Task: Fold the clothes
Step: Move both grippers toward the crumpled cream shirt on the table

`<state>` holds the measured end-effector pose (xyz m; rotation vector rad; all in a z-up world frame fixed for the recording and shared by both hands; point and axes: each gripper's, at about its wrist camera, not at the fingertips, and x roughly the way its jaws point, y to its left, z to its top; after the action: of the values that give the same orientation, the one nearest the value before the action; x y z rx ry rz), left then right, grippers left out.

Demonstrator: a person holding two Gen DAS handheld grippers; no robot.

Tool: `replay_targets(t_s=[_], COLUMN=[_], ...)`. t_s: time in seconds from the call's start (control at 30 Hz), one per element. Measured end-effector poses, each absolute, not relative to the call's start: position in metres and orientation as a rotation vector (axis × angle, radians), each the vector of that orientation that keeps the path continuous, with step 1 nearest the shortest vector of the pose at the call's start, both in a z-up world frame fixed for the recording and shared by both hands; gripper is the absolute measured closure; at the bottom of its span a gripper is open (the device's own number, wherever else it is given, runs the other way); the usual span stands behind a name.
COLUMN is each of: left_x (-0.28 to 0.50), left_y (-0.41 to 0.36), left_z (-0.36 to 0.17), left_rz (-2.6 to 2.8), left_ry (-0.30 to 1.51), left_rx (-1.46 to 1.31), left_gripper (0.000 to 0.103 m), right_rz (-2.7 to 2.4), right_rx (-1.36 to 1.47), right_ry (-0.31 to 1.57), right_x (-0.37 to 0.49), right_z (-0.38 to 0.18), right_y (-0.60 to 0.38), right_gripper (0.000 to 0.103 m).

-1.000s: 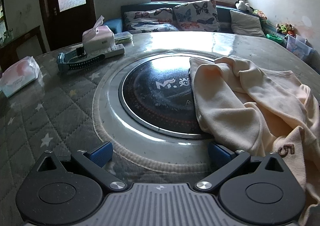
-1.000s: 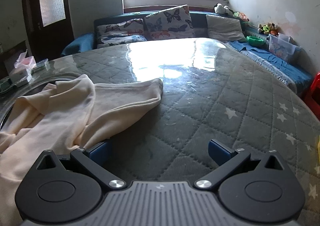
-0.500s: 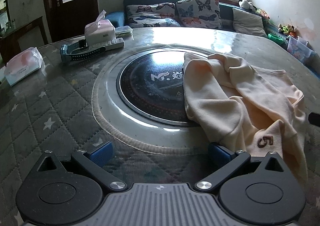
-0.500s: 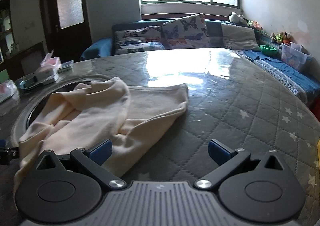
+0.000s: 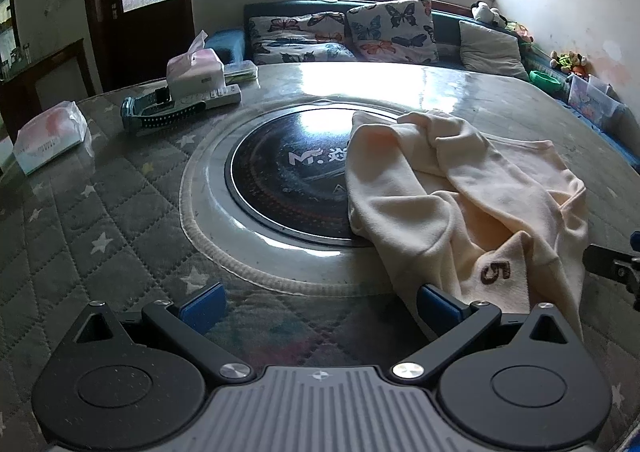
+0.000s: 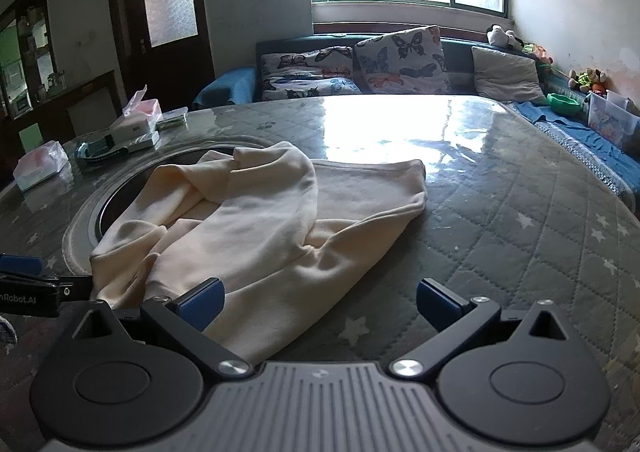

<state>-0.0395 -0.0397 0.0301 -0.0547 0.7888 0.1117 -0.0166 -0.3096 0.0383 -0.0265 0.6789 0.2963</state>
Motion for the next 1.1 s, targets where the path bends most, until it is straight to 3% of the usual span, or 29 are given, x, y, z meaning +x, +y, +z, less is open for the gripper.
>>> replay_targets(t_s=[1.1], left_x=[-0.055], left_y=[-0.056], left_z=[0.037], left_rz=[0.081], left_ry=[0.782], left_rx=[-0.016], left_gripper=[0.000], right_rz=[0.332], right_rx=[-0.049], right_ry=[0.657], right_x=[-0.035], right_z=[0.045], right_y=[-0.304], right_gripper=[0.000])
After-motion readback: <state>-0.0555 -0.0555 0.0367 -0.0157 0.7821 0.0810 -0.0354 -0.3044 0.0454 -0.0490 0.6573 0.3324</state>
